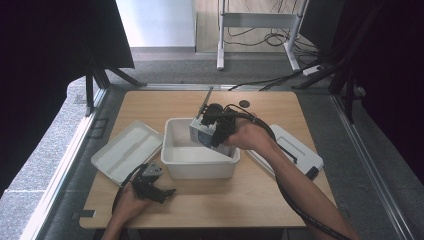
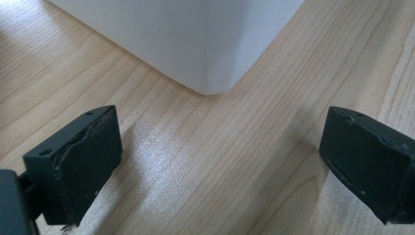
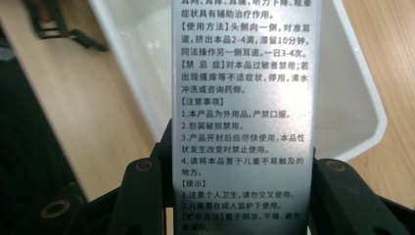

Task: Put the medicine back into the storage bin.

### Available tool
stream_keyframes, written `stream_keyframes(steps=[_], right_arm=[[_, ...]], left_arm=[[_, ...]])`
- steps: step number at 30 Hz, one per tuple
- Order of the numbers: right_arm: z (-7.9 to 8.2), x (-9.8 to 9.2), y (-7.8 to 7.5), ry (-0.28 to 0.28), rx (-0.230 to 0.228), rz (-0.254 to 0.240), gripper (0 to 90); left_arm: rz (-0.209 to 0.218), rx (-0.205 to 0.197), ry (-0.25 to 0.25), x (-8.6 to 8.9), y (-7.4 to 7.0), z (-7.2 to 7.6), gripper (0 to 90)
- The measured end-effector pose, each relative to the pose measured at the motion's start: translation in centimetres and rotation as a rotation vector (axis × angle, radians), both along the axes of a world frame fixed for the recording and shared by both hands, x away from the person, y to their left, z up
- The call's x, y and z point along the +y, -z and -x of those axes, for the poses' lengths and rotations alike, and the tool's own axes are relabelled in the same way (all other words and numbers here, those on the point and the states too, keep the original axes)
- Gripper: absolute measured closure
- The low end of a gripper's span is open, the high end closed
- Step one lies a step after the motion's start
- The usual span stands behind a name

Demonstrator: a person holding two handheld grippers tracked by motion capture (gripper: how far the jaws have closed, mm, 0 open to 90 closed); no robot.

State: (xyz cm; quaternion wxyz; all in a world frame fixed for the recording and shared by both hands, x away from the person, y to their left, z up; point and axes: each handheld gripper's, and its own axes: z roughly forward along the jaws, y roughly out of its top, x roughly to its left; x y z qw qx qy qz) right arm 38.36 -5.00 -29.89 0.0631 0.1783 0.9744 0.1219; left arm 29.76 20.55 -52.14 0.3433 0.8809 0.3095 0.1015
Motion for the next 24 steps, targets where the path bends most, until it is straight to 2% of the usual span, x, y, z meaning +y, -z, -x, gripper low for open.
stream_keyframes(steps=[7, 8, 9, 10, 11, 15, 16, 17, 18, 19, 24], right_arm=[[-2.4, 1.2, 2.8, 0.028, -0.006, 0.020, 56.3], [-2.9, 1.6, 3.8, 0.033, -0.002, 0.019, 56.2], [-2.9, 1.6, 3.8, 0.033, -0.002, 0.019, 56.2], [-3.4, 1.8, 4.8, 0.035, 0.003, 0.025, 56.2], [-3.4, 1.8, 4.8, 0.035, 0.003, 0.025, 56.2], [-4.1, 2.4, 6.9, 0.039, 0.015, 0.049, 56.1], [-4.4, 2.7, 8.0, 0.044, 0.017, 0.063, 56.0], [-4.4, 2.7, 8.0, 0.044, 0.017, 0.063, 56.0], [-4.7, 2.9, 9.0, 0.049, 0.024, 0.071, 55.9], [-4.7, 2.9, 9.0, 0.049, 0.024, 0.071, 55.9], [-5.2, 3.4, 11.0, 0.057, 0.049, 0.091, 55.7]], left_arm=[[0.003, 0.001, -0.002, 0.0, 0.0, 0.0, 2.0], [0.002, 0.000, -0.002, 0.0, 0.0, 0.0, 2.0], [0.003, 0.002, -0.001, 0.0, 0.0, 0.0, 2.0], [0.003, 0.002, -0.001, 0.0, 0.0, 0.0, 2.0], [0.003, 0.002, -0.001, 0.0, 0.0, 0.0, 2.0], [0.003, 0.003, 0.001, 0.0, 0.0, 0.0, 2.1], [0.005, 0.003, -0.002, 0.0, 0.0, 0.0, 2.0], [0.005, 0.003, -0.002, 0.0, 0.0, 0.0, 2.0], [0.004, 0.002, -0.001, 0.0, 0.0, 0.0, 2.1], [0.005, 0.003, -0.002, 0.0, 0.0, 0.0, 2.1], [0.006, 0.001, -0.004, 0.0, 0.0, 0.0, 2.2]])
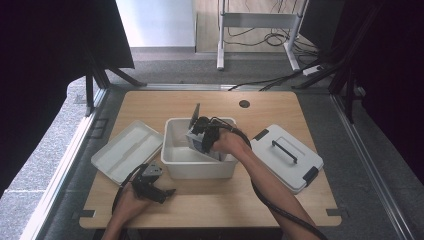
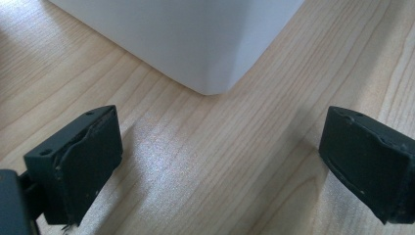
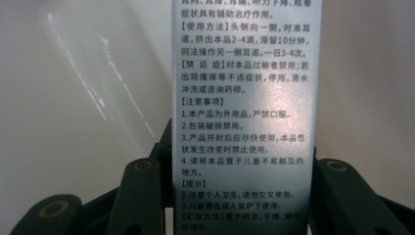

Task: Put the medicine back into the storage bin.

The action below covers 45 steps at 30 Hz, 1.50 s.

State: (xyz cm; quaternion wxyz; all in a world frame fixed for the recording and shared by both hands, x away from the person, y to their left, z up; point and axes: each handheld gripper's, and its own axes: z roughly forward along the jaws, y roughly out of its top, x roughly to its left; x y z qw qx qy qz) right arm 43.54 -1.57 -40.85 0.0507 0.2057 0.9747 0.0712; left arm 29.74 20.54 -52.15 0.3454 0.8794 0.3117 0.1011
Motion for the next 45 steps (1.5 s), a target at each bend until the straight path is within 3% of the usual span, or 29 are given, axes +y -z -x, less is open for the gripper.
stream_keyframes(steps=[9, 18, 26, 30, 31, 34, 40, 45], right_arm=[[-0.2, 0.7, 1.9, 0.001, 0.015, 0.055, 52.4], [-0.1, 0.0, 0.5, 0.004, -0.007, -0.014, 46.0], [0.8, -1.6, -1.8, 0.006, -0.042, -0.152, 34.8], [1.8, -2.9, -3.2, -0.009, -0.083, -0.237, 20.5], [1.8, -2.9, -3.2, -0.009, -0.083, -0.237, 20.5], [2.8, -3.9, -3.9, 0.004, -0.125, -0.300, 13.0], [3.8, -5.2, -4.5, 0.015, -0.161, -0.355, 4.6], [5.0, -6.7, -5.1, 0.017, -0.173, -0.396, 3.6]], left_arm=[[0.000, -0.001, -0.002, 0.0, 0.0, 0.0, 2.6], [0.002, -0.002, -0.002, 0.0, 0.0, 0.0, 3.9], [-0.006, 0.006, -0.026, 0.0, 0.0, 0.0, 0.0], [-0.008, 0.007, -0.036, 0.0, 0.0, 0.1, 0.0], [-0.014, 0.007, -0.035, 0.1, 0.0, 0.1, 0.0], [-0.009, 0.006, -0.042, 0.1, 0.0, 0.2, 0.0], [0.000, -0.001, -0.049, 0.2, 0.0, 0.4, 3.2], [0.010, -0.006, -0.041, 0.3, -0.1, 0.5, 6.9]])
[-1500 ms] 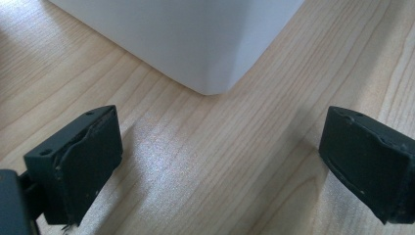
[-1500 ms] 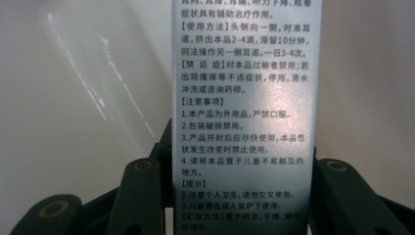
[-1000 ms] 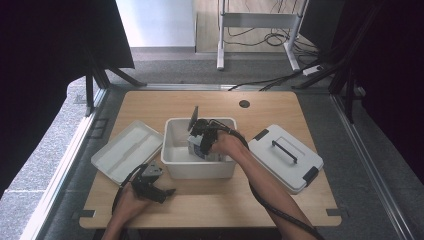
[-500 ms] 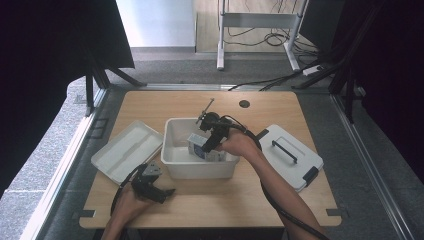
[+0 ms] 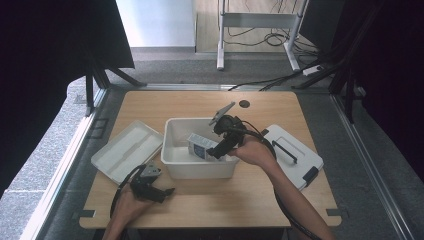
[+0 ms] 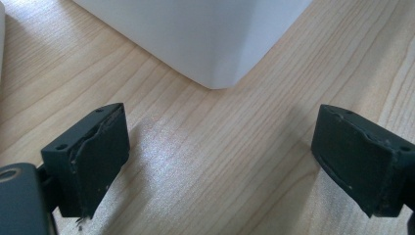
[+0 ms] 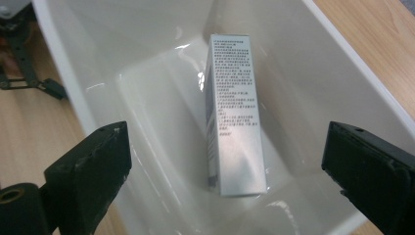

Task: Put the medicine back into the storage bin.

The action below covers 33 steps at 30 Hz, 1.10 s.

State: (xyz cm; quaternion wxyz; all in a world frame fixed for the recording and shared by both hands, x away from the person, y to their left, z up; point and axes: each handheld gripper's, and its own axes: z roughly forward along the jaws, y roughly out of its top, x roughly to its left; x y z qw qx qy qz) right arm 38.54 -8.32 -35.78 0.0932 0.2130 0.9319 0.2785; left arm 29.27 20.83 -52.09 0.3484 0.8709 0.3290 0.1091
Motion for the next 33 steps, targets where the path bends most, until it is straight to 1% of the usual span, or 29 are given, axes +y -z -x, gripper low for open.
stream_keyframes(steps=[2, 3, 4, 7, 8, 10, 11, 12, 13, 14, 15, 16, 17, 20, 21, 22, 25, 28, 33], right_arm=[[0.5, -0.7, -0.1, 0.002, 0.000, -0.015, 3.0], [0.9, -1.3, -0.3, 0.007, -0.008, -0.028, 2.6], [0.9, -1.3, -0.3, 0.007, -0.008, -0.028, 2.6], [1.6, -2.4, -0.4, 0.015, -0.018, -0.045, 1.6], [1.8, -2.7, -0.4, 0.021, -0.028, -0.050, 1.2], [2.3, -3.6, -0.4, 0.021, -0.026, -0.069, 0.9], [2.6, -4.0, -0.4, 0.030, -0.037, -0.074, 0.5], [2.8, -4.4, -0.3, 0.032, -0.038, -0.081, 0.1], [3.2, -5.2, -0.1, 0.033, -0.042, -0.097, 0.0], [3.2, -5.2, -0.1, 0.033, -0.042, -0.097, 0.0], [3.7, -6.1, 0.1, 0.044, -0.043, -0.112, 0.0], [3.7, -6.1, 0.1, 0.044, -0.043, -0.112, 0.0], [3.9, -6.5, 0.3, 0.053, -0.047, -0.122, 0.0], [4.5, -7.9, 1.0, 0.071, -0.053, -0.154, 0.0], [4.8, -8.7, 1.6, 0.084, -0.056, -0.171, 0.0], [4.8, -8.7, 1.6, 0.084, -0.056, -0.171, 0.0], [5.2, -9.6, 2.7, 0.113, -0.074, -0.185, 0.0], [5.7, -10.4, 4.0, 0.128, -0.080, -0.198, 0.0], [6.3, -11.0, 6.3, 0.151, -0.096, -0.196, 0.0]], left_arm=[[0.000, -0.001, -0.001, 0.0, 0.0, 0.0, 6.9], [0.000, -0.001, -0.001, 0.0, 0.0, 0.0, 6.9], [0.000, 0.000, 0.000, 0.0, 0.0, 0.0, 6.9], [0.000, 0.000, 0.000, 0.0, 0.0, 0.0, 6.9], [0.000, 0.000, 0.000, 0.0, 0.0, 0.0, 6.8], [0.000, 0.000, 0.000, 0.0, 0.0, 0.0, 6.9], [-0.001, 0.000, 0.000, 0.0, 0.0, 0.0, 6.9], [-0.001, 0.000, 0.000, 0.0, 0.0, 0.0, 6.9], [-0.001, 0.000, 0.000, 0.0, 0.0, 0.0, 6.9], [-0.001, 0.000, 0.000, 0.0, 0.0, 0.0, 6.9], [-0.001, 0.000, 0.000, 0.0, 0.0, 0.0, 6.9], [-0.001, 0.000, 0.000, 0.0, 0.0, 0.0, 6.9], [-0.001, 0.000, 0.000, 0.0, 0.0, 0.0, 6.9], [-0.001, -0.001, -0.001, 0.0, 0.0, 0.0, 6.9], [0.000, -0.001, -0.001, 0.0, 0.0, 0.0, 6.9], [0.000, -0.001, -0.001, 0.0, 0.0, 0.0, 6.9], [0.001, -0.002, -0.002, 0.0, 0.0, 0.0, 6.9], [-0.002, 0.002, 0.003, 0.0, 0.0, 0.0, 5.9], [-0.010, 0.010, 0.006, -0.2, 0.1, -0.1, 0.9]])
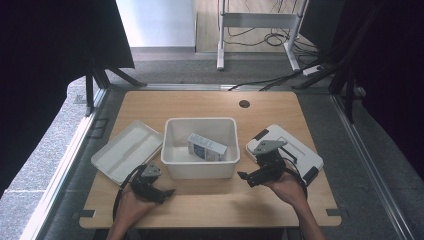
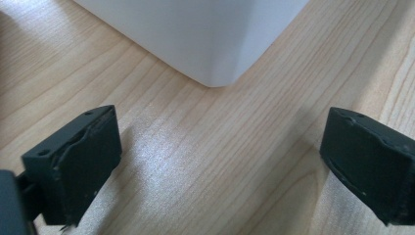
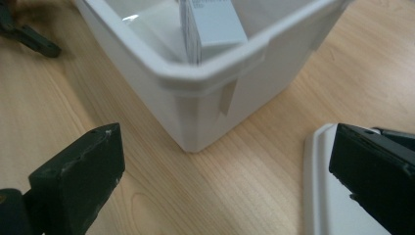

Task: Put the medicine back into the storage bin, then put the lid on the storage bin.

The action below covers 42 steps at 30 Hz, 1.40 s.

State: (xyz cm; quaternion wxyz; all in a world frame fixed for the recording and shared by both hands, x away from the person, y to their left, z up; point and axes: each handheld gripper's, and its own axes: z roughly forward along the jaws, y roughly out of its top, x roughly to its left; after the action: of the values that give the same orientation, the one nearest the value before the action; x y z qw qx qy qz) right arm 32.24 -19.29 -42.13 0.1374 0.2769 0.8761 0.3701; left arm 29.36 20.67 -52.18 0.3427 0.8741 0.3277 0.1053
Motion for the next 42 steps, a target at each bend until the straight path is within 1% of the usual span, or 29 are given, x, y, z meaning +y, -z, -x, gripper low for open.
stream_keyframes(steps=[1, 3, 4, 5, 6, 12, 16, 18, 20, 22, 27, 29, 30, 31, 32, 35, 38, 42], right_arm=[[0.1, -0.1, 0.9, 0.011, -0.002, -0.012, 0.0], [0.2, -0.3, 1.9, 0.018, 0.002, -0.022, 0.0], [0.3, -0.4, 3.1, 0.029, 0.008, -0.031, 0.0], [0.3, -0.4, 3.1, 0.029, 0.008, -0.031, 0.0], [0.3, -0.5, 3.7, 0.031, 0.012, -0.032, 0.0], [0.5, -0.6, 7.3, 0.030, 0.043, -0.010, 0.0], [0.4, -0.5, 9.3, 0.029, 0.069, 0.032, 0.0], [0.4, -0.5, 9.5, 0.027, 0.076, 0.034, 0.0], [0.5, -0.7, 9.8, 0.033, 0.065, 0.010, 0.0], [0.5, -0.7, 9.8, 0.032, 0.064, 0.012, 0.0], [0.5, -0.6, 9.8, 0.034, 0.061, 0.014, 0.0], [0.5, -0.6, 9.8, 0.035, 0.061, 0.014, 0.0], [0.5, -0.6, 9.8, 0.034, 0.061, 0.014, 0.0], [0.5, -0.6, 9.8, 0.034, 0.061, 0.014, 0.0], [0.5, -0.6, 9.8, 0.034, 0.061, 0.014, 0.0], [0.5, -0.6, 9.8, 0.034, 0.061, 0.014, 0.0], [0.5, -0.6, 9.8, 0.034, 0.061, 0.013, 0.0], [0.5, -0.7, 9.8, 0.033, 0.062, 0.013, 0.0]], left_arm=[[-0.002, 0.001, 0.001, 0.0, 0.0, 0.0, 0.2], [-0.006, 0.002, 0.005, 0.0, 0.0, 0.0, 0.0], [-0.006, 0.002, 0.005, 0.0, 0.0, 0.0, 0.0], [-0.005, 0.002, 0.005, 0.0, 0.0, 0.0, 0.0], [-0.005, 0.002, 0.005, 0.0, 0.0, 0.0, 0.0], [-0.005, 0.002, 0.005, 0.0, 0.0, 0.0, 0.0], [-0.004, 0.003, 0.005, 0.0, 0.0, 0.0, 0.0], [-0.005, 0.003, 0.007, 0.0, 0.0, 0.0, 0.0], [-0.004, 0.003, 0.009, 0.0, 0.0, 0.0, 0.0], [-0.006, 0.003, 0.010, 0.0, 0.0, 0.0, 0.0], [-0.030, 0.010, 0.004, 0.1, -0.4, -0.1, 0.0], [-0.023, 0.012, -0.005, 0.2, -0.7, 0.0, 0.0], [-0.028, 0.010, -0.004, 0.4, -1.3, 0.0, 0.0], [-0.028, 0.010, -0.004, 0.4, -1.3, 0.0, 0.0], [-0.034, 0.008, -0.005, 0.5, -1.6, 0.0, 0.0], [-0.062, -0.002, -0.016, 0.9, -2.6, 0.0, 0.0], [-0.065, 0.006, -0.028, 1.6, -3.7, -0.2, 0.0], [-0.091, 0.014, -0.049, 2.6, -5.1, -0.7, 1.5]])
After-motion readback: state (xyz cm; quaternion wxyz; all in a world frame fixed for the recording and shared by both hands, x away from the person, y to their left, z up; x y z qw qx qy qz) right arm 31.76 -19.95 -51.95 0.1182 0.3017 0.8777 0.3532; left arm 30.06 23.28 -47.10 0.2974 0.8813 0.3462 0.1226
